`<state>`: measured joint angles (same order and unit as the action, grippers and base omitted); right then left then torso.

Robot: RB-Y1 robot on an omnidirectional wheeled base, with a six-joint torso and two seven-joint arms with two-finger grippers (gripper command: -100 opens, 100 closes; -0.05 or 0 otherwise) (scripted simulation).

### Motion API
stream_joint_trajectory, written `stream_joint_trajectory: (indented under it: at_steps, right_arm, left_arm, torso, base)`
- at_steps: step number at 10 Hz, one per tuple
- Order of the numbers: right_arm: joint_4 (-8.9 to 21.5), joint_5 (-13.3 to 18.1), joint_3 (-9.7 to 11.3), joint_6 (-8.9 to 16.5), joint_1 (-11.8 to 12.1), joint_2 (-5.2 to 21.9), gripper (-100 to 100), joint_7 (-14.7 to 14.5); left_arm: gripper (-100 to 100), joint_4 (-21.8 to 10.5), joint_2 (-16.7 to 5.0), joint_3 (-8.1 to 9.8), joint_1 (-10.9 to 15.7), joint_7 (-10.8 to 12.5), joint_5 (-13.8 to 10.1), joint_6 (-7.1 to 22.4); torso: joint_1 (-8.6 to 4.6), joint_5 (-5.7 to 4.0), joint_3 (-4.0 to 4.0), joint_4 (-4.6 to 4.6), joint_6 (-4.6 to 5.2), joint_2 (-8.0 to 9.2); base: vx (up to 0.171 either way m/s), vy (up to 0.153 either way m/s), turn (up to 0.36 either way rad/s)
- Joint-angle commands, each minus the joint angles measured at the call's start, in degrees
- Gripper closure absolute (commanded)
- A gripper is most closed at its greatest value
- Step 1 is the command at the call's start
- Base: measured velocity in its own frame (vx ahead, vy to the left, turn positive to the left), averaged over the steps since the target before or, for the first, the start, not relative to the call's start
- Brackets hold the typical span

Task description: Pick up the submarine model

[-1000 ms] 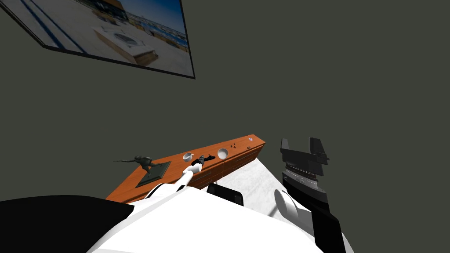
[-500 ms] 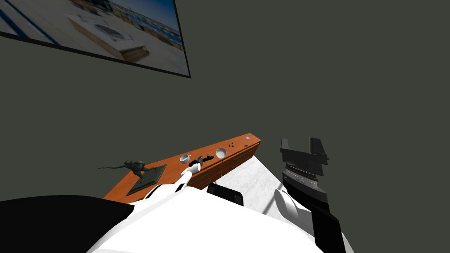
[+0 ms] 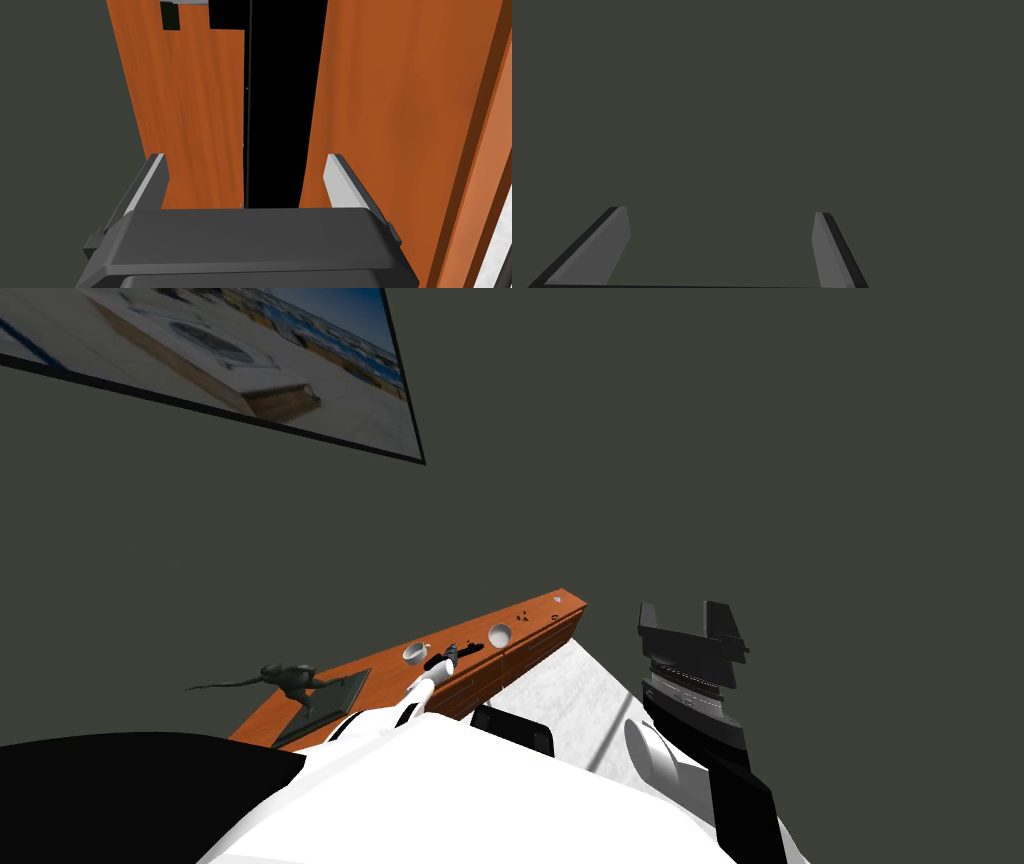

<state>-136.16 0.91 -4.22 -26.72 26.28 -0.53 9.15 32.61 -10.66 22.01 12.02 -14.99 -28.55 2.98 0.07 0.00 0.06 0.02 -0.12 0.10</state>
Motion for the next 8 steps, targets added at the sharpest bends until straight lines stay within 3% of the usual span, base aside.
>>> stream_joint_trajectory:
  at_steps: [1,3,4,6,7,8]
  right_arm:
    - [0.0,0.0,0.0,0.0,0.0,0.0,0,0.0]
    - [0.0,0.0,0.0,0.0,0.0,0.0,0,0.0]
    - [0.0,0.0,0.0,0.0,0.0,0.0,0,0.0]
    - [0.0,0.0,0.0,0.0,0.0,0.0,0,0.0]
    - [0.0,0.0,0.0,0.0,0.0,0.0,0,0.0]
    - [0.0,0.0,0.01,0.0,-0.01,0.0,0,0.0]
  left_arm:
    - [-100,-1.17,0.06,2.86,0.15,-2.86,-2.86,-0.78]
    - [-100,-1.17,0.06,3.24,0.15,-5.24,-3.53,-0.78]
    - [-100,-2.13,0.12,5.36,0.25,-7.0,-6.6,-1.41]
    - [-100,-2.13,0.12,6.36,0.25,-9.7,-6.84,-1.41]
    - [-100,-3.1,0.19,9.49,0.36,-11.93,-9.09,-2.03]
    - [-100,-3.1,0.19,9.49,0.36,-13.66,-10.16,-2.03]
  torso:
    - [0.0,0.0,0.0,0.0,0.0,0.0]
    - [0.0,0.0,0.02,0.01,0.01,0.04]
    - [-0.01,0.0,0.0,0.0,0.0,0.0]
    - [0.0,0.0,0.03,0.01,0.0,0.05]
    - [-0.01,0.0,0.0,0.0,-0.01,-0.01]
    - [-0.02,0.0,0.02,0.01,0.05,0.03]
  base:
    - [-0.026,0.008,-0.236]
    - [-0.023,0.013,-0.074]
    - [-0.032,0.006,-0.285]
    - [-0.021,0.012,-0.057]
    - [-0.029,0.006,-0.244]
    - [-0.03,0.016,-0.153]
